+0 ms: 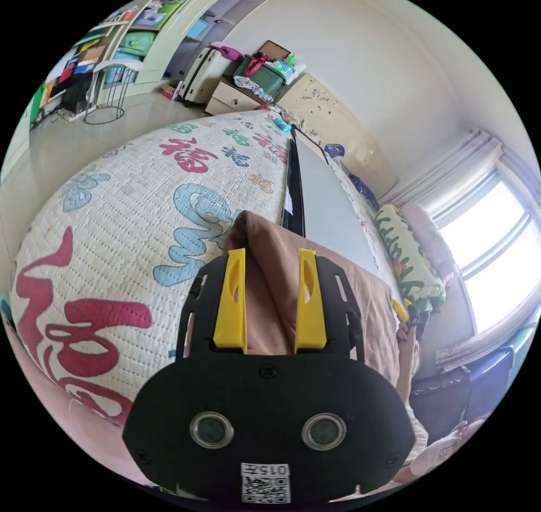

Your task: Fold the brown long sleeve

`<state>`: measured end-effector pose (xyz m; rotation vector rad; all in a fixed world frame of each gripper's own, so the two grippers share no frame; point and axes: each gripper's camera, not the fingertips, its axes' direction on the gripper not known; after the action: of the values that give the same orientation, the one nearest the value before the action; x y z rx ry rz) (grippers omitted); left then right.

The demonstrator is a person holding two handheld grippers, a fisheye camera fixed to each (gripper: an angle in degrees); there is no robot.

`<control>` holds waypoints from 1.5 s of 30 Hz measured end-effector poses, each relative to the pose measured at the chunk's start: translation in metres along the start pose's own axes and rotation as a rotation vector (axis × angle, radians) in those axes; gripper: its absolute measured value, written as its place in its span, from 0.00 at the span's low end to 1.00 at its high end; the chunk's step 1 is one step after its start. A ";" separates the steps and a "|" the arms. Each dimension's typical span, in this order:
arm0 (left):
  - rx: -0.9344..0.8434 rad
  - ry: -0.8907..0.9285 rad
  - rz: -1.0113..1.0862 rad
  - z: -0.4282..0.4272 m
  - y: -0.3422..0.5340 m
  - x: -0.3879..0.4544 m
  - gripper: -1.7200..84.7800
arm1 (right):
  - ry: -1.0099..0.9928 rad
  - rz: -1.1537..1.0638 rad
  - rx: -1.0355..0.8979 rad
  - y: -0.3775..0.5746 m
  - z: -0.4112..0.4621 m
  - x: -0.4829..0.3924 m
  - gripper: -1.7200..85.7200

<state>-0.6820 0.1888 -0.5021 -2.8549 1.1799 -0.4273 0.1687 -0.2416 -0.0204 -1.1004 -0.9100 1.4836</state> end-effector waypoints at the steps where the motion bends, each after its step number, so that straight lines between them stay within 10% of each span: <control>1: -0.010 -0.018 0.036 0.004 -0.006 0.005 0.17 | 0.028 -0.006 -0.010 -0.002 0.008 -0.001 0.17; 13: -0.183 -0.087 0.340 0.080 -0.041 0.054 0.07 | 0.158 0.029 -0.052 -0.001 0.070 0.047 0.13; 35: 0.025 0.049 0.446 0.054 -0.002 0.096 0.06 | 0.634 -0.346 0.013 0.159 0.115 0.132 0.08; 42: 0.454 0.178 0.567 -0.035 0.078 0.124 0.13 | 0.332 -0.900 0.263 0.313 -0.001 0.108 0.09; 45: 0.535 0.716 0.879 -0.069 0.122 0.146 0.14 | -0.040 -1.144 0.065 0.373 -0.031 0.112 0.09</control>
<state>-0.6854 0.0061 -0.4154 -1.5273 1.8562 -1.4441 0.0848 -0.1998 -0.3997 -0.3301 -1.2062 0.5640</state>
